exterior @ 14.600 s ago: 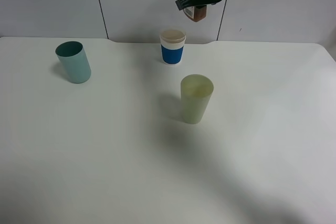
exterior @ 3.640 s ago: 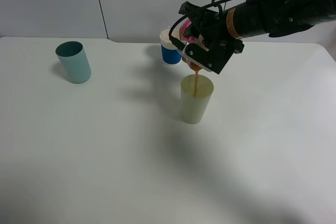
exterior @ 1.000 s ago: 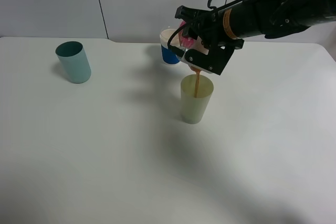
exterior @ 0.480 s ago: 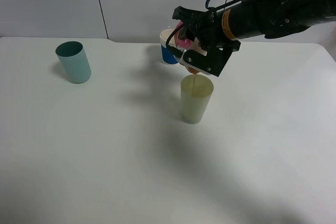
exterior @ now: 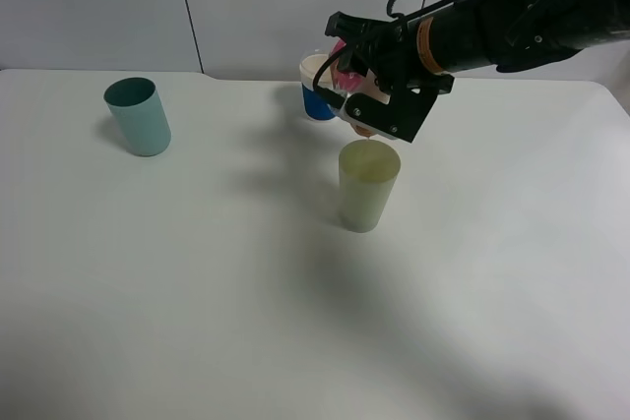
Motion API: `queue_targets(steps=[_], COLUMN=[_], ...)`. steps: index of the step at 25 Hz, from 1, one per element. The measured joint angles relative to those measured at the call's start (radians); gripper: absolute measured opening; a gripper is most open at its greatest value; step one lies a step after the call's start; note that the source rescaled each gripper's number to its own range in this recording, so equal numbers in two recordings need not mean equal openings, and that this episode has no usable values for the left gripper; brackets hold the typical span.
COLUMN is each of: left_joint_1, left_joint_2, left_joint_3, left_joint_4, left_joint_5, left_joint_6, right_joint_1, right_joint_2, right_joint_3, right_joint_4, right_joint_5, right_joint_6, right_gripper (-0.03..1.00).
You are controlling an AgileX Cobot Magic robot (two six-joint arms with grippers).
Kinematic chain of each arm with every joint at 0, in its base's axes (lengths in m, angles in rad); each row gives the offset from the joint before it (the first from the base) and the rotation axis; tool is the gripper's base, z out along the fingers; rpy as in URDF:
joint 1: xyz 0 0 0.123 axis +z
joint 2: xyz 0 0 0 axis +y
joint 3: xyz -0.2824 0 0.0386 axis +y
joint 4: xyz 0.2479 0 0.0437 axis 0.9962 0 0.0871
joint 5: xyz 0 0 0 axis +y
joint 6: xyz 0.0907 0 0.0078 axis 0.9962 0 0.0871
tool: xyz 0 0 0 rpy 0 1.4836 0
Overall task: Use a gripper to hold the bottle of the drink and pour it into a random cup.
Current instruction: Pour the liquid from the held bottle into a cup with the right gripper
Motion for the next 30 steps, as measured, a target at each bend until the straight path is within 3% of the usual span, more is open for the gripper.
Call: queue_targets(steps=[30], left_joint_1=[0.0], left_joint_2=[0.0], left_joint_3=[0.0], left_joint_4=[-0.005], left_joint_5=[0.001], left_joint_6=[0.0], right_joint_1=[0.038], right_joint_2=[0.0], right_joint_3=[0.0], right_joint_4=[0.002], right_joint_5=[0.078], right_joint_6=[-0.072], right_gripper=[0.02])
